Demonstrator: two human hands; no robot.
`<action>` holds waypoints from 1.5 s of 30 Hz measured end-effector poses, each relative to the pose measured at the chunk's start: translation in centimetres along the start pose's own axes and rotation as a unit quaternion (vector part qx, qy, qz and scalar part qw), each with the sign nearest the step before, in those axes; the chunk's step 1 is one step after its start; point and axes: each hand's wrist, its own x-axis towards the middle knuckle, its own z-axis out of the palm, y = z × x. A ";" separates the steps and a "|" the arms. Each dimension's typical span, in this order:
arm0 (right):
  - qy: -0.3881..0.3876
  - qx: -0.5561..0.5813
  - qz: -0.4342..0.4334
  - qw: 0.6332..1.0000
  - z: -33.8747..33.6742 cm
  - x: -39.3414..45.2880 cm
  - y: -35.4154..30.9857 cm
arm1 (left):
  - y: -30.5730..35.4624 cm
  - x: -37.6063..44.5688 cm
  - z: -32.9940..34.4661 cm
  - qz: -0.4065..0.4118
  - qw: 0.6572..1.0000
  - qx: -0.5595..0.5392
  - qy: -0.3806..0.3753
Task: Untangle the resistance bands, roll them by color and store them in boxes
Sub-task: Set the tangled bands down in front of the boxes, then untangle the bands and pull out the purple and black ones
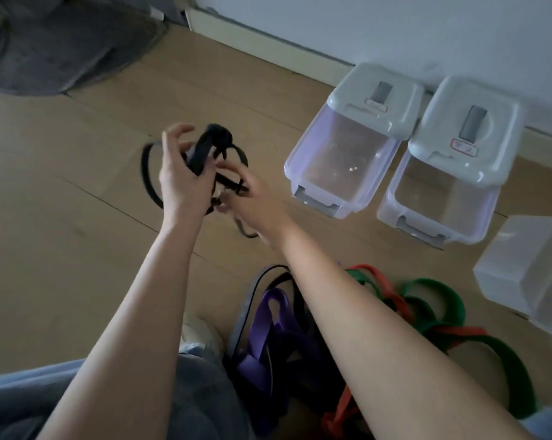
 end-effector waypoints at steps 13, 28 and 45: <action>0.025 -0.153 0.289 0.945 -0.7 1.7 11.9 | -12.9 -5.4 0.4 -0.411 0.873 0.215 -0.152; 0.362 0.088 0.196 0.907 -9.2 -7.1 10.7 | -5.8 -8.5 7.8 -0.133 0.960 0.099 -0.224; 0.502 0.422 -0.010 0.754 -20.6 -9.7 7.7 | 1.3 -10.1 21.1 -0.165 0.930 -0.080 -0.317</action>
